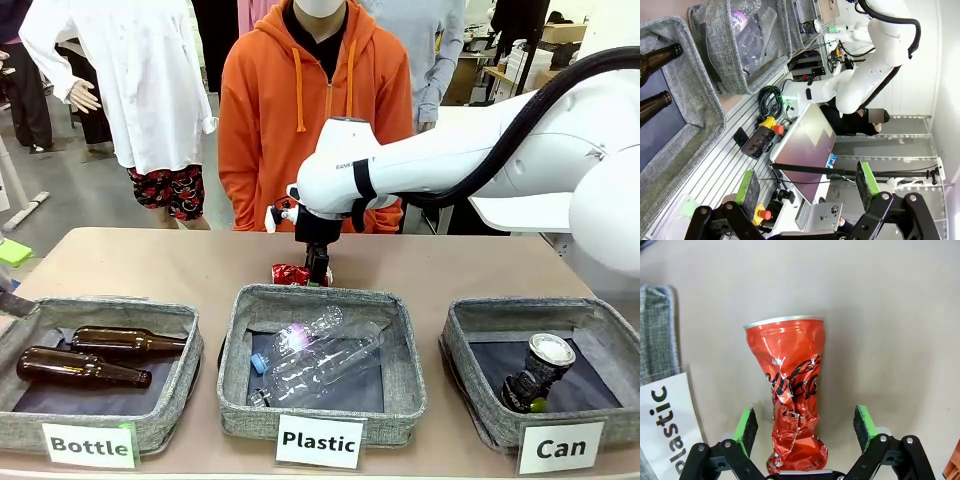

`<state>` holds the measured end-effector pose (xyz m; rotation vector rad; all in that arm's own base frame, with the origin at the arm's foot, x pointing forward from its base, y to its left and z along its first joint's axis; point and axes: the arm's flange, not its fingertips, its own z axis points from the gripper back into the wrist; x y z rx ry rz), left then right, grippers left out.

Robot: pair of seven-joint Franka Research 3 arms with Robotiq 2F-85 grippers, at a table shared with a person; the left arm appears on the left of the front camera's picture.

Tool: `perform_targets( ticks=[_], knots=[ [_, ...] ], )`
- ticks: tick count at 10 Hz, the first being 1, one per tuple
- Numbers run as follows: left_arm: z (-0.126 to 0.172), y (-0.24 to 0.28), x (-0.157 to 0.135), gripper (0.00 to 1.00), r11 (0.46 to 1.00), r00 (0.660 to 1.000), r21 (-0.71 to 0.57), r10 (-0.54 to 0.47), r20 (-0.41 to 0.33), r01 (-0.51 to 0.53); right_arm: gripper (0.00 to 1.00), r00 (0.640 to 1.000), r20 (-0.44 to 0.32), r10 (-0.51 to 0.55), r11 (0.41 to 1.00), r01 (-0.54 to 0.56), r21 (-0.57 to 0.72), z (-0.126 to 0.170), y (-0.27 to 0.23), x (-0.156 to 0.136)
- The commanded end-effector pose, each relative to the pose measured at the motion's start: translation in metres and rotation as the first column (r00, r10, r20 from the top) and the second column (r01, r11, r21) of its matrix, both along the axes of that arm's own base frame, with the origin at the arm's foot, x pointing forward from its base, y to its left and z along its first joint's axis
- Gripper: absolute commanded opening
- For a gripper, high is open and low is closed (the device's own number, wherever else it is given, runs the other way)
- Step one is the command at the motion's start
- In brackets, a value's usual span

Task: Sort the can waste into the basket.
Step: Pick up the can waste from the table and place it in the right Fabric basket.

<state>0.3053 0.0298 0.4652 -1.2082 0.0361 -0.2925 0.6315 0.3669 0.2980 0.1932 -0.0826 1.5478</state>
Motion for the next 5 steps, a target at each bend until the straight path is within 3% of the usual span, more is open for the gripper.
perform_targets(
  ticks=[1, 2, 3, 4, 5],
  knots=[
    [0.0027, 0.0015, -0.0019, 1.0, 1.0, 1.0, 0.002, -0.006, -0.005, 0.006, 1.0, 0.999, -0.007, 0.037, 0.999, -0.037, 0.014, 0.008, 0.0018, 0.0046],
    [0.0027, 0.0015, -0.0019, 1.0, 1.0, 1.0, 0.002, -0.006, -0.005, 0.006, 0.4, 0.998, -0.018, 0.055, 0.998, -0.055, 0.009, 0.0087, 0.0019, 0.0045],
    [0.0027, 0.0015, -0.0019, 1.0, 1.0, 1.0, 0.002, -0.006, -0.005, 0.006, 0.4, 0.998, -0.022, 0.061, 0.998, -0.061, 0.003, 0.0086, 0.0024, 0.0043],
    [0.0027, 0.0015, -0.0019, 1.0, 1.0, 1.0, 0.002, -0.006, -0.005, 0.006, 0.0, 0.998, -0.026, 0.06, 0.998, -0.06, 0.0, 0.0086, 0.0023, 0.0047],
    [0.0027, 0.0015, -0.0019, 1.0, 1.0, 1.0, 0.002, -0.006, -0.005, 0.006, 0.35, 0.998, -0.031, 0.062, 0.998, -0.062, -0.002, 0.0085, 0.0015, 0.004]
  ],
)
